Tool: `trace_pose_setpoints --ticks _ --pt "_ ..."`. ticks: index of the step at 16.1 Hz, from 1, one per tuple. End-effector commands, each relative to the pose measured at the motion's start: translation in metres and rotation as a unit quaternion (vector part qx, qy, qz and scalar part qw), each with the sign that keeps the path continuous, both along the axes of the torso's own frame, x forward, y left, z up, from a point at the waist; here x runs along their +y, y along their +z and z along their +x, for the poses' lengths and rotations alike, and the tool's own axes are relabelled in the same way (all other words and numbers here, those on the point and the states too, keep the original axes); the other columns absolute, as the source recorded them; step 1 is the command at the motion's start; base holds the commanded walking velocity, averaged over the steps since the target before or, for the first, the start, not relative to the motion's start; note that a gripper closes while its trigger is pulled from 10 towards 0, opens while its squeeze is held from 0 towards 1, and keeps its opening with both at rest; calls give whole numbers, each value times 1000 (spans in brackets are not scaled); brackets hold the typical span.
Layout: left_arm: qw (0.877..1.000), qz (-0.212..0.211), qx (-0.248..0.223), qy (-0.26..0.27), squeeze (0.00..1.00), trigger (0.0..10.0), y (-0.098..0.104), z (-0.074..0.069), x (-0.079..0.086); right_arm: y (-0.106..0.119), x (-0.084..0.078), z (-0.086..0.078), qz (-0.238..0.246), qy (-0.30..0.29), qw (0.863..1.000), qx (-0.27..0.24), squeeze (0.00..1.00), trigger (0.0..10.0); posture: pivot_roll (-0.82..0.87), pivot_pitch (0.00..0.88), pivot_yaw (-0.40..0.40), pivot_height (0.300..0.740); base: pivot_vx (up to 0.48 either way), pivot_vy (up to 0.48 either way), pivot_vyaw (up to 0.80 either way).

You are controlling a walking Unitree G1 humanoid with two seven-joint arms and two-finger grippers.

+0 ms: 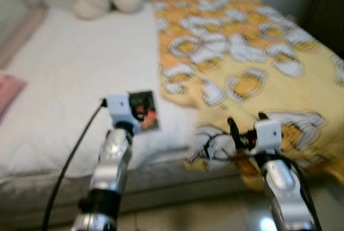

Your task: Clean up the room

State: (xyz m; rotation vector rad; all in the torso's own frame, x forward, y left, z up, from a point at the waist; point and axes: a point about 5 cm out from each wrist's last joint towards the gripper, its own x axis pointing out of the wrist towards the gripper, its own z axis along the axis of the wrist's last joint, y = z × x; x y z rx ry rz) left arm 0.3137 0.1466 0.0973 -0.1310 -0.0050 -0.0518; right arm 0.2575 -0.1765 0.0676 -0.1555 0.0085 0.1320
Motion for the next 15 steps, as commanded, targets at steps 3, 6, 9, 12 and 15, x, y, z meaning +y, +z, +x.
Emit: trace_pose_setpoints --ticks 3,6,9,12,15 --pt "998 49 30 36 0 10000 -7 3 7 1 10 1 2 27 1000 2 0 10000 -192 0 54 740 102 268 227" --pt "997 66 27 21 1000 10000 -4 6 -2 0 8 1 2 16 1000 6 0 10000 -192 0 54 740 0 0 379" --pt "996 77 34 -5 1000 10000 -4 10 -9 -1 8 1 1 16 1000 9 0 10000 -193 0 50 740 0 0 0" --pt "997 70 21 -25 1000 10000 -1 10 -13 -1 8 2 2 15 1000 8 0 10000 -197 0 55 740 0 0 0" --pt "999 45 -2 -21 1000 10000 4 6 -9 -1 7 -1 4 12 1000 7 0 10000 -197 0 56 740 317 0 0"
